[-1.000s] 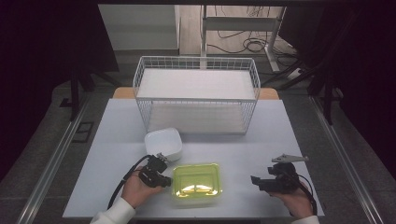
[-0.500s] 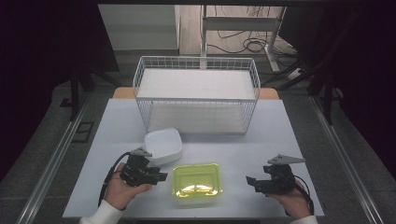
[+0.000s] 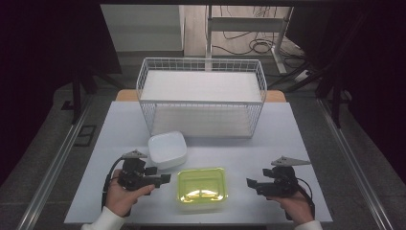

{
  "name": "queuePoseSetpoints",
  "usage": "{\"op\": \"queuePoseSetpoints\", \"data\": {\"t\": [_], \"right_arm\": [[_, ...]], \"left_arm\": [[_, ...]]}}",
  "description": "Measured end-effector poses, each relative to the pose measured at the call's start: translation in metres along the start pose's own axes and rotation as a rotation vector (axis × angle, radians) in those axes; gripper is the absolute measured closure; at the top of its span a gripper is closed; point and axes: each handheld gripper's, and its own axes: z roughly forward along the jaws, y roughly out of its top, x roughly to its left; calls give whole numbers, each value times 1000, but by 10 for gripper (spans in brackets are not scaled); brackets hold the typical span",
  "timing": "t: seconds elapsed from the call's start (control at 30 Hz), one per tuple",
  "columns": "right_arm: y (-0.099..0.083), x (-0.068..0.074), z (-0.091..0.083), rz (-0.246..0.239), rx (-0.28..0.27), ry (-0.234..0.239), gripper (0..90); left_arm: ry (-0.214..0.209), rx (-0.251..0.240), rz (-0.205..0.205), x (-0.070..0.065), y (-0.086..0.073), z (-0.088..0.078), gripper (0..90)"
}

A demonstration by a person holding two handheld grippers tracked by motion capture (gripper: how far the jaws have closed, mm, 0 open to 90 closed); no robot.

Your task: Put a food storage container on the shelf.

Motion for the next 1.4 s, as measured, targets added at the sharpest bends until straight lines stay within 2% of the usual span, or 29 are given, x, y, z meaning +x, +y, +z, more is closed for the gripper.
{"op": "queuePoseSetpoints", "data": {"t": [0.07,0.17,0.33,0.37,0.6,0.67,0.73,0.77,0.8,0.83,0.9,1.13,1.27,1.4], "right_arm": [[2,2,1,3,4,6,200],[5,6,4,10,10,23,223],[15,9,10,23,27,59,256],[17,11,12,18,32,62,262],[34,27,22,16,52,79,299],[38,32,32,26,60,88,320],[38,33,35,34,61,98,326],[36,33,41,55,64,121,339],[36,33,41,55,64,121,339],[33,33,46,65,83,146,350],[31,32,48,82,88,164,359],[25,33,54,103,107,191,392],[22,33,59,116,118,204,408],[20,33,62,130,131,212,424]], "left_arm": [[-1,0,-6,-1,-1,2,306],[-27,0,-23,-3,0,5,304],[-42,-16,-35,-5,1,3,349],[-45,-23,-50,-5,1,3,352],[-66,-5,-73,-7,1,11,347],[-84,-4,-97,-6,1,14,347],[-87,-6,-107,-5,1,15,349],[-98,-3,-119,-4,-1,17,351],[-98,-3,-119,-4,-1,17,354],[-111,2,-133,-2,-1,19,357],[-113,7,-133,-1,-2,21,363],[-124,23,-150,1,-6,28,400],[-145,36,-163,5,-10,34,429],[-142,47,-169,5,-11,37,447]]}}
